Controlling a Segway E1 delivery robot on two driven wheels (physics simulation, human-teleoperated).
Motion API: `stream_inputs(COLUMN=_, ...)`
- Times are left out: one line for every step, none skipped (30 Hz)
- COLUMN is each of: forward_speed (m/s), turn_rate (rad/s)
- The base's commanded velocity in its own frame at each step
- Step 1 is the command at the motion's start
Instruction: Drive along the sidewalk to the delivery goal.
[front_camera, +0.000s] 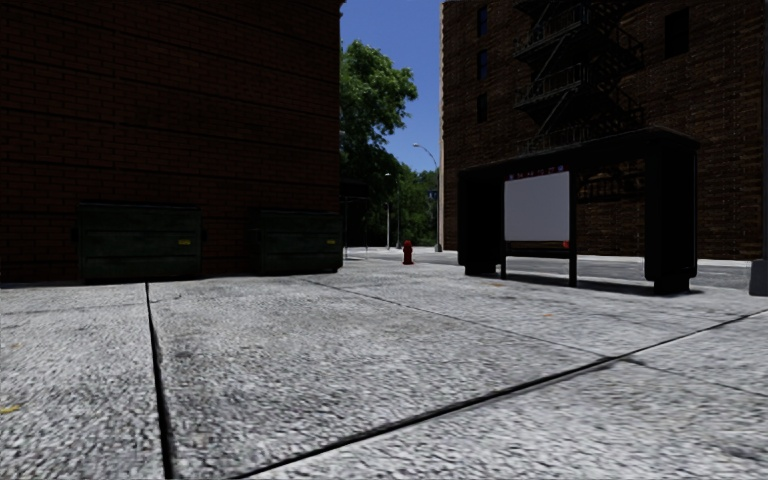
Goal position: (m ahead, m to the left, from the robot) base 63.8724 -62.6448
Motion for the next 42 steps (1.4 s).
stream_inputs(forward_speed=2.00, turn_rate=-0.30)
stream_inputs(forward_speed=2.00, turn_rate=-0.30)
stream_inputs(forward_speed=2.00, turn_rate=-0.30)
stream_inputs(forward_speed=2.00, turn_rate=-0.28)
stream_inputs(forward_speed=2.00, turn_rate=0.00)
stream_inputs(forward_speed=2.00, turn_rate=0.00)
stream_inputs(forward_speed=2.00, turn_rate=0.00)
stream_inputs(forward_speed=2.00, turn_rate=0.00)
stream_inputs(forward_speed=2.00, turn_rate=0.00)
stream_inputs(forward_speed=2.00, turn_rate=0.00)
stream_inputs(forward_speed=2.00, turn_rate=0.00)
stream_inputs(forward_speed=2.00, turn_rate=0.00)
stream_inputs(forward_speed=2.00, turn_rate=0.00)
stream_inputs(forward_speed=2.00, turn_rate=0.00)
stream_inputs(forward_speed=2.00, turn_rate=0.00)
stream_inputs(forward_speed=2.00, turn_rate=0.00)
stream_inputs(forward_speed=2.00, turn_rate=0.00)
stream_inputs(forward_speed=2.00, turn_rate=0.00)
stream_inputs(forward_speed=2.00, turn_rate=0.00)
stream_inputs(forward_speed=2.00, turn_rate=0.00)
stream_inputs(forward_speed=2.00, turn_rate=0.00)
stream_inputs(forward_speed=2.00, turn_rate=0.00)
stream_inputs(forward_speed=2.00, turn_rate=0.00)
stream_inputs(forward_speed=2.00, turn_rate=0.00)
stream_inputs(forward_speed=2.00, turn_rate=0.00)
stream_inputs(forward_speed=2.00, turn_rate=0.00)
stream_inputs(forward_speed=2.00, turn_rate=0.00)
stream_inputs(forward_speed=2.00, turn_rate=0.00)
stream_inputs(forward_speed=2.00, turn_rate=0.00)
stream_inputs(forward_speed=2.00, turn_rate=0.00)
stream_inputs(forward_speed=2.00, turn_rate=0.00)
stream_inputs(forward_speed=2.00, turn_rate=0.00)
stream_inputs(forward_speed=2.00, turn_rate=0.00)
stream_inputs(forward_speed=2.00, turn_rate=0.00)
stream_inputs(forward_speed=2.00, turn_rate=0.00)
stream_inputs(forward_speed=2.00, turn_rate=0.00)
stream_inputs(forward_speed=2.00, turn_rate=0.00)
stream_inputs(forward_speed=2.00, turn_rate=0.00)
stream_inputs(forward_speed=2.00, turn_rate=0.00)
stream_inputs(forward_speed=2.00, turn_rate=0.00)
stream_inputs(forward_speed=2.00, turn_rate=0.00)
stream_inputs(forward_speed=2.00, turn_rate=0.00)
